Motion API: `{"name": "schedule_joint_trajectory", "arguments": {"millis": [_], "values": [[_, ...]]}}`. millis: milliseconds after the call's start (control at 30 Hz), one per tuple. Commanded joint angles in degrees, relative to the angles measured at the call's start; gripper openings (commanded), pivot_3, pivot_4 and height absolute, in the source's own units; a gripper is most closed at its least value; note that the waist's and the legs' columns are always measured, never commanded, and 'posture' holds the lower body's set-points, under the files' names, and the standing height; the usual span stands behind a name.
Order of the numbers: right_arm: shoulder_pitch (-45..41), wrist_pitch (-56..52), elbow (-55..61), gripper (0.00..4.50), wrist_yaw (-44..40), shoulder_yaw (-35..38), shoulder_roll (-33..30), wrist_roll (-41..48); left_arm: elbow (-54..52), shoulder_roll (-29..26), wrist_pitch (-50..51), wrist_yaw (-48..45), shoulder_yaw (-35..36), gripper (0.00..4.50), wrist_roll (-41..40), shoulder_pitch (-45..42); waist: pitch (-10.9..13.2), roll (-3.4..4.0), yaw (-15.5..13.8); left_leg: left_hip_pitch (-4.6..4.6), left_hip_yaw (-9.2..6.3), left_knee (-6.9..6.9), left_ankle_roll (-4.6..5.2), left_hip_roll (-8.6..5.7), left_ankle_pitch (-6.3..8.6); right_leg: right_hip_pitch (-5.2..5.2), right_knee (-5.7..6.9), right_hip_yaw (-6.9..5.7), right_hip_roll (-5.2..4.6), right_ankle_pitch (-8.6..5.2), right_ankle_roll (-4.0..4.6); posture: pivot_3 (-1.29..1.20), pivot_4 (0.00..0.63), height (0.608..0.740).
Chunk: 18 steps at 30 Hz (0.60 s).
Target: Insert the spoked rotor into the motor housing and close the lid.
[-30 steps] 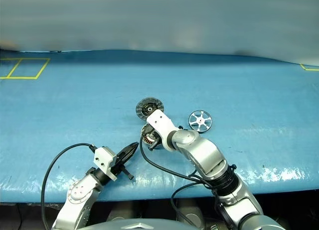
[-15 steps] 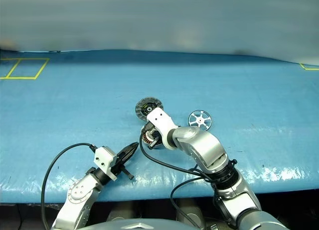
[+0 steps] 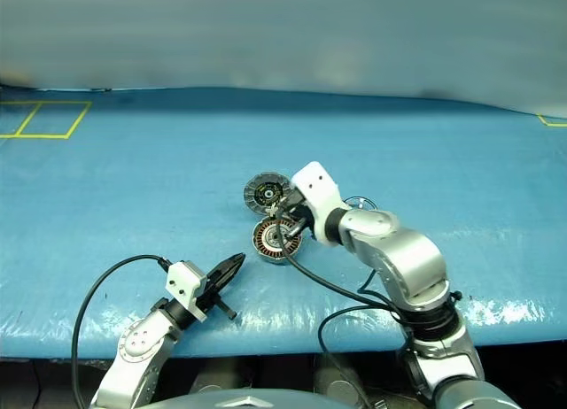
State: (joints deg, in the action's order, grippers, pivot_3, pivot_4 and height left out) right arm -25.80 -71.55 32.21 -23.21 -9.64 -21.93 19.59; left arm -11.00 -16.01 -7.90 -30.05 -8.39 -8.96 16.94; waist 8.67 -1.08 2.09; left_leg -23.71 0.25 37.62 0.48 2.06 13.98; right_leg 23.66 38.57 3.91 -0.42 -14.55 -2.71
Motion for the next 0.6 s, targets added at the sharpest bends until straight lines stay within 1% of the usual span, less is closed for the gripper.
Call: {"name": "schedule_joint_trajectory", "arguments": {"millis": [33,100,167,200,300,400,433,467,533,600], "values": [[2.84,3.31,1.19,0.02,1.20,3.04,-3.68,-2.06,-1.17,-0.20,-0.22,-0.10,-0.04,0.00,-0.08,-0.07,0.00,0.01,0.02,0.00,0.01,0.00,0.00,0.00,0.00,0.01,-0.01,0.02,0.00,0.00,0.00,0.00,0.150,0.740],[5.25,7.43,0.71,0.02,1.75,2.40,-6.97,-4.68,-1.29,-0.20,-0.04,-0.08,-0.12,0.00,-0.07,-0.07,0.01,0.01,0.07,0.01,0.02,0.00,0.00,-0.01,0.00,0.01,-0.01,0.02,0.00,0.00,-0.01,0.00,0.150,0.740],[7.90,9.88,-0.50,0.02,2.57,4.30,-7.55,-5.47,-1.36,-0.17,0.15,-0.03,-0.23,0.00,-0.02,-0.08,0.01,0.01,0.16,0.01,0.04,-0.01,0.00,-0.01,0.00,0.01,-0.01,0.03,0.02,-0.03,-0.06,0.00,0.150,0.740],[9.06,10.30,-1.08,0.19,3.14,5.05,-7.82,-5.95,-1.36,-0.16,0.21,-0.02,-0.27,0.00,0.01,-0.09,0.01,0.01,0.15,0.03,0.04,-0.01,0.00,-0.01,0.00,0.00,-0.01,0.04,0.05,-0.06,-0.10,0.00,0.150,0.740],[11.12,10.41,-1.79,0.89,3.61,6.15,-8.21,-6.47,-1.31,-0.14,0.35,0.02,-0.32,0.00,0.04,-0.14,0.01,0.02,0.08,0.03,0.04,0.00,0.00,-0.02,0.00,-0.01,-0.01,0.06,0.13,-0.08,-0.15,0.00,0.150,0.740],[11.50,9.88,-1.94,1.96,5.32,6.27,-7.64,-7.48,-1.24,-0.11,0.51,0.02,-0.40,0.00,0.08,-0.26,0.02,0.04,0.15,0.03,0.06,0.01,0.00,-0.01,0.00,-0.01,-0.01,0.11,0.13,-0.10,-0.23,0.00,0.150,0.740],[11.45,9.88,-2.20,2.23,5.77,5.96,-7.90,-8.04,-1.22,-0.10,0.55,0.02,-0.43,0.00,0.11,-0.30,0.02,0.03,0.12,0.05,0.07,0.01,0.00,-0.01,0.00,-0.02,-0.01,0.12,0.13,-0.10,-0.24,0.00,0.150,0.740],[11.38,10.08,-2.60,2.64,6.02,5.52,-8.35,-8.63,-1.20,-0.07,0.58,0.02,-0.46,0.00,0.11,-0.33,0.02,0.03,0.07,0.04,0.06,0.03,0.00,-0.01,0.00,-0.02,-0.01,0.12,0.13,-0.10,-0.24,0.00,0.150,0.740],[11.09,10.26,-3.06,3.26,6.36,4.91,-8.86,-9.65,-1.16,-0.04,0.64,-0.01,-0.47,0.00,0.12,-0.41,0.02,0.03,0.02,0.04,0.06,0.03,0.00,0.00,0.00,-0.02,-0.01,0.12,0.11,-0.09,-0.25,0.00,0.150,0.740],[10.46,10.62,-3.42,3.26,5.99,3.76,-10.09,-10.62,-1.08,0.01,0.67,0.02,-0.43,0.00,0.14,-0.49,0.02,0.04,0.01,0.03,0.06,0.03,0.00,-0.01,0.00,-0.02,-0.01,0.13,0.09,-0.10,-0.24,0.00,0.150,0.740]]}}
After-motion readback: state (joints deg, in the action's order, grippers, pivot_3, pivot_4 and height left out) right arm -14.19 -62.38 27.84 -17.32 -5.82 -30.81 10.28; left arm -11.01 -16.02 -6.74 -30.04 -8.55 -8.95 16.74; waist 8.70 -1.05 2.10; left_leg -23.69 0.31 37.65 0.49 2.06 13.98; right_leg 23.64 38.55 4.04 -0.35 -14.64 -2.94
